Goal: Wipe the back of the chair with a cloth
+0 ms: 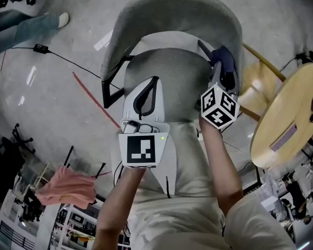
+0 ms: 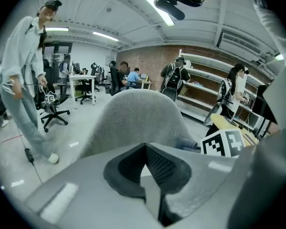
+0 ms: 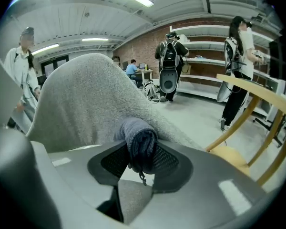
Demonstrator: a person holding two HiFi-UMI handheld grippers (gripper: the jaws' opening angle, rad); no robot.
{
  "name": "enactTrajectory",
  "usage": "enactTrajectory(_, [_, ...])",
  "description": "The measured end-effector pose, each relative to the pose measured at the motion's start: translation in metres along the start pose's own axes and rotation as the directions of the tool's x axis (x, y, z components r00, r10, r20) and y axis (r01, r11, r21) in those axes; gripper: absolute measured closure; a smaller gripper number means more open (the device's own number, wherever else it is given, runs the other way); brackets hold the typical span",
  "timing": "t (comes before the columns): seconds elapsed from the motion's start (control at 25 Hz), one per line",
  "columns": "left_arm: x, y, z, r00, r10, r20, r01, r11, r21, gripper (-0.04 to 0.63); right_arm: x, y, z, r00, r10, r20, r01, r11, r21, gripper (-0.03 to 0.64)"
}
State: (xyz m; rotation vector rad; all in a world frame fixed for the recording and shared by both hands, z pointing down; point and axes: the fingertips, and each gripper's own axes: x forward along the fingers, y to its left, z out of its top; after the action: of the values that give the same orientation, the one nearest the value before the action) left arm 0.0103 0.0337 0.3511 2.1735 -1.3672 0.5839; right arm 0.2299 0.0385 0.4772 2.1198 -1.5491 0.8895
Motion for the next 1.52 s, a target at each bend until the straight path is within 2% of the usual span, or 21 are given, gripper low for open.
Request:
enactTrajectory(0.32, [-0.007, -0.003, -0.008, 0.999, -0.046, -0.013, 0.046, 0.999, 0.018, 0.595, -0.014, -0.02, -0.011, 0.994, -0.108, -0.027, 0.11, 0.991, 0.077, 0.465])
enactTrajectory(0.6, [-0.017, -0.007, -0.003, 0.993, -0.114, -0.025, 0.116, 0.991, 0.069, 0.595, -0.024, -0.031, -0.02, 0.981, -0.186, -0.045, 0.191, 0.971, 0.144, 0.465])
enactTrajectory(0.8, [-0.028, -0.007, 0.002, 0.993, -0.122, 0.001, 0.122, 0.99, 0.067, 0.595, -0.028, -0.041, -0.026, 0.973, -0.224, -0.061, 0.231, 0.96, 0.157, 0.465])
enactTrajectory(0.96, [-0.033, 0.001, -0.009, 0.996, -0.086, -0.022, 0.087, 0.995, 0.052, 0.595, -0.036, -0.045, -0.031, 0.963, -0.25, -0.095, 0.263, 0.952, 0.155, 0.465])
enactTrajectory(1.24, [-0.029, 0.002, -0.013, 0.999, -0.013, -0.03, 0.014, 0.999, 0.029, 0.595, -0.039, -0.044, -0.035, 0.967, -0.215, -0.135, 0.229, 0.968, 0.102, 0.466])
enactTrajectory(1.36, [-0.024, -0.008, -0.008, 0.999, -0.028, -0.035, 0.029, 0.999, 0.034, 0.595, -0.045, -0.037, -0.034, 0.973, -0.174, -0.15, 0.189, 0.977, 0.096, 0.466])
enactTrajectory(1.52, [-0.015, -0.019, 0.011, 0.998, -0.058, -0.014, 0.059, 0.997, 0.049, 0.595, -0.051, -0.017, -0.018, 0.989, -0.081, -0.12, 0.09, 0.994, 0.066, 0.468])
